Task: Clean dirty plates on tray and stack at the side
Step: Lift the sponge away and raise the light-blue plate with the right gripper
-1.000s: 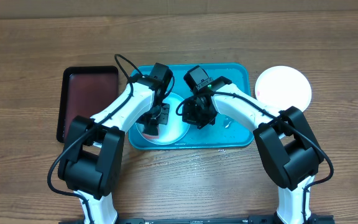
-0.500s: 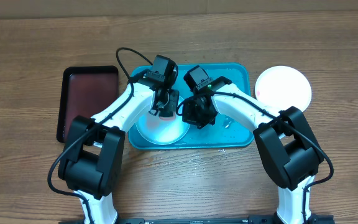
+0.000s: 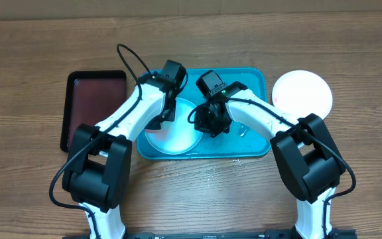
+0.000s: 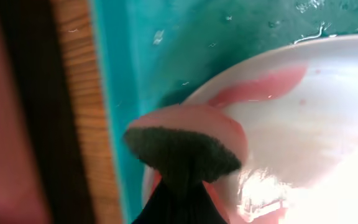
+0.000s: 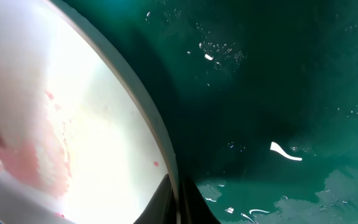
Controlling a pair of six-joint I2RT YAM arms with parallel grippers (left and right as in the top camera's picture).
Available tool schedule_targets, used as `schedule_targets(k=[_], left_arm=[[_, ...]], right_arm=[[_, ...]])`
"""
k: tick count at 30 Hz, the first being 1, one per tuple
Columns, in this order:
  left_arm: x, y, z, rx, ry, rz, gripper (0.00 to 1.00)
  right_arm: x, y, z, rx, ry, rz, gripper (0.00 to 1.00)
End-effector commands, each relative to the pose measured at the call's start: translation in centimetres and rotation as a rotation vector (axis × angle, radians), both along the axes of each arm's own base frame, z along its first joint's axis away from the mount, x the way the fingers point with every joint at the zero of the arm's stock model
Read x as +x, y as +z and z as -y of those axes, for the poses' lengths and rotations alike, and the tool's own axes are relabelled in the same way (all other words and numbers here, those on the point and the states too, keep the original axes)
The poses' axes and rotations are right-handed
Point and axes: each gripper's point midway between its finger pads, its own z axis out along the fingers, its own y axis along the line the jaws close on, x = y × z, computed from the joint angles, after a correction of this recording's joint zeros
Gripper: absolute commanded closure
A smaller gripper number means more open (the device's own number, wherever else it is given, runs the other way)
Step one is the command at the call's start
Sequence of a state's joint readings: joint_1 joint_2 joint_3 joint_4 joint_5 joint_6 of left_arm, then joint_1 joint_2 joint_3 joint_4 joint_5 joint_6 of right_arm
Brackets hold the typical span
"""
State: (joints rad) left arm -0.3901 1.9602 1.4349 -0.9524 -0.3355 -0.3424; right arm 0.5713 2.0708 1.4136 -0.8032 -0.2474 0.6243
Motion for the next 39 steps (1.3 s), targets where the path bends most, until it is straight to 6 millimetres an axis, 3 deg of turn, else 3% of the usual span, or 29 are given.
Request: schedule_targets(k=[1, 5, 8, 14, 22, 28, 33, 39], left_arm=[[2.9, 4.4, -0.1, -0.007, 0.08, 0.114, 0.96], [3.9, 7.8, 0.2, -0.033, 0.085, 0.145, 0.96], [4.2, 8.8, 0.5, -0.055, 0.083, 0.157, 0.96], [3.7, 7.9, 1.3, -0.103, 0.076, 0.119, 0.96], [3.1, 6.8, 1.6, -0.126, 0.073, 0.088, 0.96], [2.9, 6.0, 2.0, -0.148, 0.069, 0.077, 0.96], [2.6, 5.6, 1.9, -0.144, 0.069, 0.066, 0.96], [2.6, 5.6, 2.0, -0.15, 0.069, 0.064, 0.96]], right_arm=[[-1.1, -1.6, 0.7, -0.049, 0.011, -0.029, 0.96], [-1.2, -1.3, 0.9, -0.057, 0.008, -0.038, 0.96], [-0.7, -0.3, 2.1, -0.099, -0.01, -0.027, 0.96], [0.6, 3.4, 5.7, -0.249, -0.049, 0.097, 0.96], [2.5, 11.0, 11.0, -0.468, -0.125, 0.375, 0.96], [3.0, 15.3, 14.5, -0.617, -0.182, 0.516, 0.96], [2.9, 17.6, 16.2, -0.742, -0.197, 0.604, 0.96], [2.1, 20.5, 16.6, -0.925, -0.202, 0.745, 0.96]])
